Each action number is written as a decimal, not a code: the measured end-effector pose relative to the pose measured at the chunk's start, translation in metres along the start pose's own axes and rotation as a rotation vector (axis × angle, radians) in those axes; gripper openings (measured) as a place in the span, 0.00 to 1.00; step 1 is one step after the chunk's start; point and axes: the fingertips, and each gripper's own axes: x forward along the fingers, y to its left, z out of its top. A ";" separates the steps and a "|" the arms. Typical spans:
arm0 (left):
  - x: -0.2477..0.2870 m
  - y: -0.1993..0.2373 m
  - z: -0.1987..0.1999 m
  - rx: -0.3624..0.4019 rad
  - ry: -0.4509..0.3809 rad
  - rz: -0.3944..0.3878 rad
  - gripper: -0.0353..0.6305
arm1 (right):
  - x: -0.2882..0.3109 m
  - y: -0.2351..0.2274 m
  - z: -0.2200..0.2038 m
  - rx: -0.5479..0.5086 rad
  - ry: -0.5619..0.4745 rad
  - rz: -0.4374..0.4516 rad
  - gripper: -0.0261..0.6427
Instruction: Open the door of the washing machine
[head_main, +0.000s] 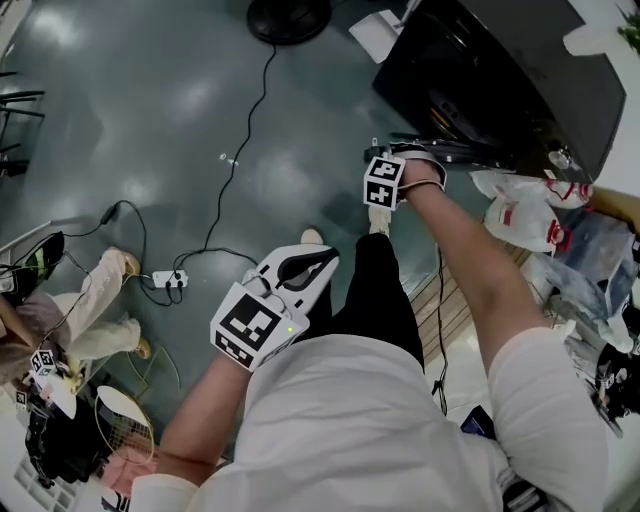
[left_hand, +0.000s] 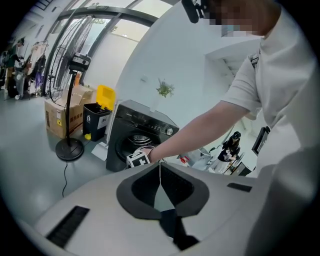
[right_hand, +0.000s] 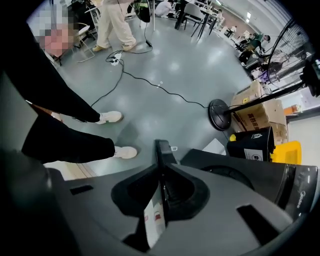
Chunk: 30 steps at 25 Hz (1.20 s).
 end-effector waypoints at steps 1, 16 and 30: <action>-0.001 -0.001 -0.002 0.006 0.003 -0.004 0.08 | 0.000 0.006 -0.001 0.006 -0.001 0.000 0.11; -0.007 -0.029 -0.021 0.067 0.035 -0.111 0.08 | -0.015 0.108 -0.021 0.006 0.005 0.018 0.12; 0.001 -0.061 -0.029 0.136 0.082 -0.199 0.08 | -0.027 0.215 -0.071 -0.026 0.022 0.057 0.13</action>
